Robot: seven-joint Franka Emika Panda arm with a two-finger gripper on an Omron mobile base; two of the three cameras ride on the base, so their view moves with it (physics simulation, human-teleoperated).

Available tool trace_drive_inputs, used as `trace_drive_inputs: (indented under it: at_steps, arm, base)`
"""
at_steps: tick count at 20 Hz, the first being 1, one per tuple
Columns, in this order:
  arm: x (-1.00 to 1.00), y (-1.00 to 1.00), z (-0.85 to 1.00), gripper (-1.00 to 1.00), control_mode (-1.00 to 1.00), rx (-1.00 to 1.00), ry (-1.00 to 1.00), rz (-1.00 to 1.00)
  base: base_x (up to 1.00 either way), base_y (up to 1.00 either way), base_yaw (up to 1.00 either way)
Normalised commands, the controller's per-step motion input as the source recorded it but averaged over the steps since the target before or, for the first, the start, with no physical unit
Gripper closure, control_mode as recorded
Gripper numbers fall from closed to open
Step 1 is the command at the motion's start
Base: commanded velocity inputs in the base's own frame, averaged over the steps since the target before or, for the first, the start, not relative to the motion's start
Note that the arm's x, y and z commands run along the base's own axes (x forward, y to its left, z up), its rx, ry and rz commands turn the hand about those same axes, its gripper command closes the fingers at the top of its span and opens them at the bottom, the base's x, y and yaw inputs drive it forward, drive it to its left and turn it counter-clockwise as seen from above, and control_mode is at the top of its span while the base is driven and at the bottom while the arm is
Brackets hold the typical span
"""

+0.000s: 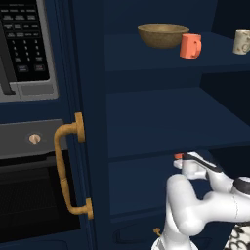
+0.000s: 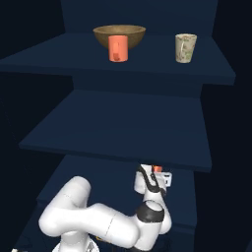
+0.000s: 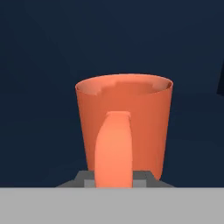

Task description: Gather all objects into one cabinet and sort the glasses and bowls to opposite sides.

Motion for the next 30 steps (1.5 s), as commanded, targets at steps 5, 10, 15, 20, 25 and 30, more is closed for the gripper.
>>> trace_drive_inputs:
  at_steps: [5, 10, 15, 20, 25, 30]
  arm:
    - [-0.75, -0.02, -0.17, 1.00, -1.00, 0.00, 0.06, 0.00]
    - [-0.95, -0.12, -0.13, 1.00, -1.00, 0.00, 0.24, 0.00]
    - [-1.00, -0.18, -0.15, 1.00, -1.00, 0.00, 0.28, 0.00]
    - [-1.00, -0.18, -0.04, 1.00, -1.00, 0.00, 0.08, 0.00]
    - [-1.00, -0.05, -0.22, 1.00, -1.00, 0.00, -0.01, 0.00]
    - [-1.00, -0.12, -0.06, 1.00, -1.00, 0.00, -0.01, 0.00]
  base:
    - [0.00, 0.00, 0.00]
    - [0.00, 0.00, 0.00]
    - [0.00, 0.00, 0.00]
    - [0.00, 0.00, 0.00]
    - [0.00, 0.00, 0.00]
    - [0.00, 0.00, 0.00]
